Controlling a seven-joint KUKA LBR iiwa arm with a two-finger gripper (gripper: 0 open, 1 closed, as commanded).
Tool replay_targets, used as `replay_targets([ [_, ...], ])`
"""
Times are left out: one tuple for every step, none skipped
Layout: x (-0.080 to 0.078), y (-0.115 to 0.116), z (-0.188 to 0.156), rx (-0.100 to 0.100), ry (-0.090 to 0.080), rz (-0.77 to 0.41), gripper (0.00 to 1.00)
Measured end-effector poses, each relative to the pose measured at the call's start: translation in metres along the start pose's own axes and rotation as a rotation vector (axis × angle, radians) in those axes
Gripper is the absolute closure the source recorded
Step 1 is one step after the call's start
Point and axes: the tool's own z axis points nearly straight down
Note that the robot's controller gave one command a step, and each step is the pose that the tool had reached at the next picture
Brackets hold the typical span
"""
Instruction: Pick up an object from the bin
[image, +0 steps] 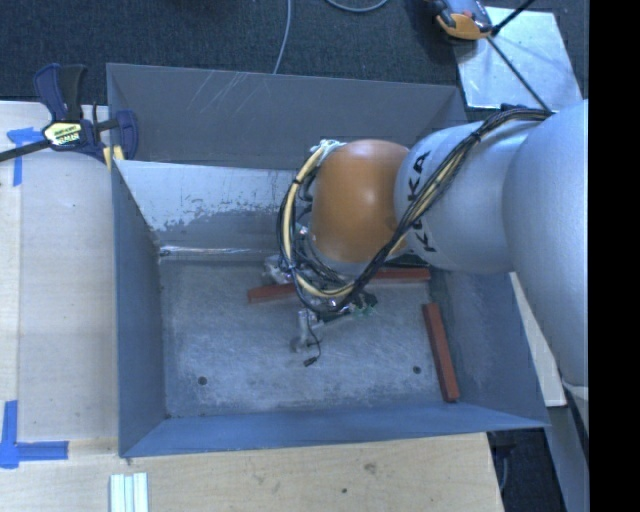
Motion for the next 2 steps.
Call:
replay_targets([
  [-0.0297,-0.0215,0.0021,0.000,-0.005,-0.053,1.00],
  [-0.0297,-0.0216,0.0021,0.000,-0.005,-0.052,1.00],
])
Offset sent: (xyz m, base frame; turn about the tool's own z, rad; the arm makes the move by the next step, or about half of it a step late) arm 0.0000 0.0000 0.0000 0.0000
